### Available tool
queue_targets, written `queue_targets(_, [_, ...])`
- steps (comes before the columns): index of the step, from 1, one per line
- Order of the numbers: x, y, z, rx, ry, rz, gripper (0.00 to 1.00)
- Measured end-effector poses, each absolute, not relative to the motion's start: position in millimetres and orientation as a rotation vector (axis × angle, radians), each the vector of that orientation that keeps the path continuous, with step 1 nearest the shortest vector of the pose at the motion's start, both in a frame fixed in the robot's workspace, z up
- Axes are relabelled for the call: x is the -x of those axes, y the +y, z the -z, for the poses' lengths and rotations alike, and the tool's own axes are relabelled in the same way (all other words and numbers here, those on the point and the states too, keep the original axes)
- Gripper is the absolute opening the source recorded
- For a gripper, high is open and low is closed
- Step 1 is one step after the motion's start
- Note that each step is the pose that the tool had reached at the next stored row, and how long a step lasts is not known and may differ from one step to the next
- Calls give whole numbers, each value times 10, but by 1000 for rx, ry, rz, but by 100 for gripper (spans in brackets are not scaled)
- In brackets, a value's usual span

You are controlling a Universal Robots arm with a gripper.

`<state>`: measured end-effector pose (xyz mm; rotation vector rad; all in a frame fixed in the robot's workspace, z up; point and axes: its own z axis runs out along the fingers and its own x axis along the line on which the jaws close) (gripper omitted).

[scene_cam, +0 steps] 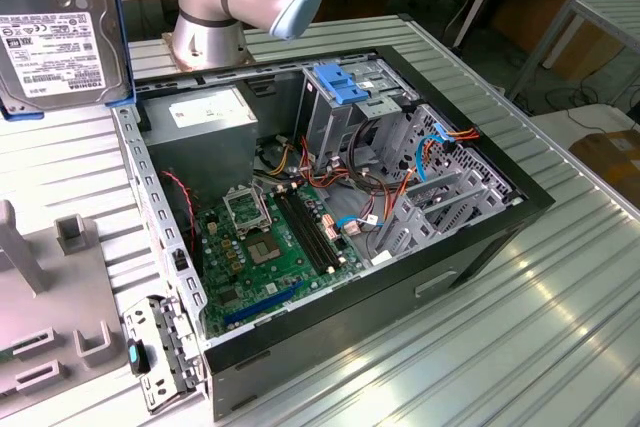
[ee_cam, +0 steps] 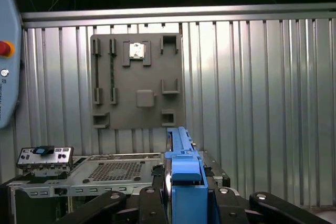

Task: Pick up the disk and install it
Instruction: 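Pick up the disk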

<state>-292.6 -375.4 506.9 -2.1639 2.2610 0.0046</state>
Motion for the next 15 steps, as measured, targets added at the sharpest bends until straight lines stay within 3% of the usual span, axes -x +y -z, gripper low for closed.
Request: queue_targets(15, [2531, -3754, -5061, 2164, 2261, -5, 37])
